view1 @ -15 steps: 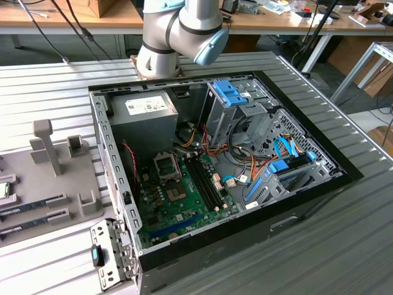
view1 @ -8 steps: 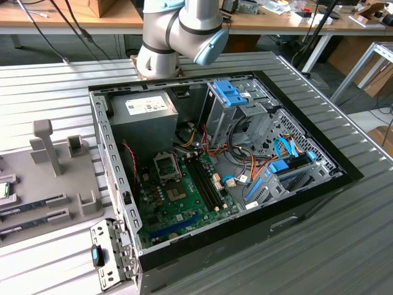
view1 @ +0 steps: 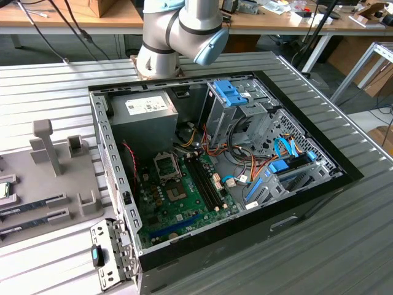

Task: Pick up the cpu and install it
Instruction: 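Reach for the cpu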

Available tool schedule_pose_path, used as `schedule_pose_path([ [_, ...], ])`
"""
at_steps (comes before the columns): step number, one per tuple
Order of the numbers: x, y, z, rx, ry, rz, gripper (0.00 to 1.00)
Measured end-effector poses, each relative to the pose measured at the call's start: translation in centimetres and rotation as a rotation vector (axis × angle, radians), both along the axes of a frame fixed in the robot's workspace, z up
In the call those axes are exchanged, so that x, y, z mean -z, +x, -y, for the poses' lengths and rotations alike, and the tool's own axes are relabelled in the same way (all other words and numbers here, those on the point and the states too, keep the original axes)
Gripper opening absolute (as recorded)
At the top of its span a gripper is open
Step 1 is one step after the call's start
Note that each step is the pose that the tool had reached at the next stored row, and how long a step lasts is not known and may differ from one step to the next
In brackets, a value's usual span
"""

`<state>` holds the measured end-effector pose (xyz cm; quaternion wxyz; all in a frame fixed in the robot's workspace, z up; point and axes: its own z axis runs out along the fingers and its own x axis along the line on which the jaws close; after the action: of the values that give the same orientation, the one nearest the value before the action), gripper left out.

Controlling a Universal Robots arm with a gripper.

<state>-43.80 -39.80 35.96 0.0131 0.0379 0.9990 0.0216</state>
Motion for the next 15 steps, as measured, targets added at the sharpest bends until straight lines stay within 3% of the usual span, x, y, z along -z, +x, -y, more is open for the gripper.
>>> schedule_pose_path([
  [15,0.33,0.00,0.00,0.000,0.0000,-0.0001,0.11],
])
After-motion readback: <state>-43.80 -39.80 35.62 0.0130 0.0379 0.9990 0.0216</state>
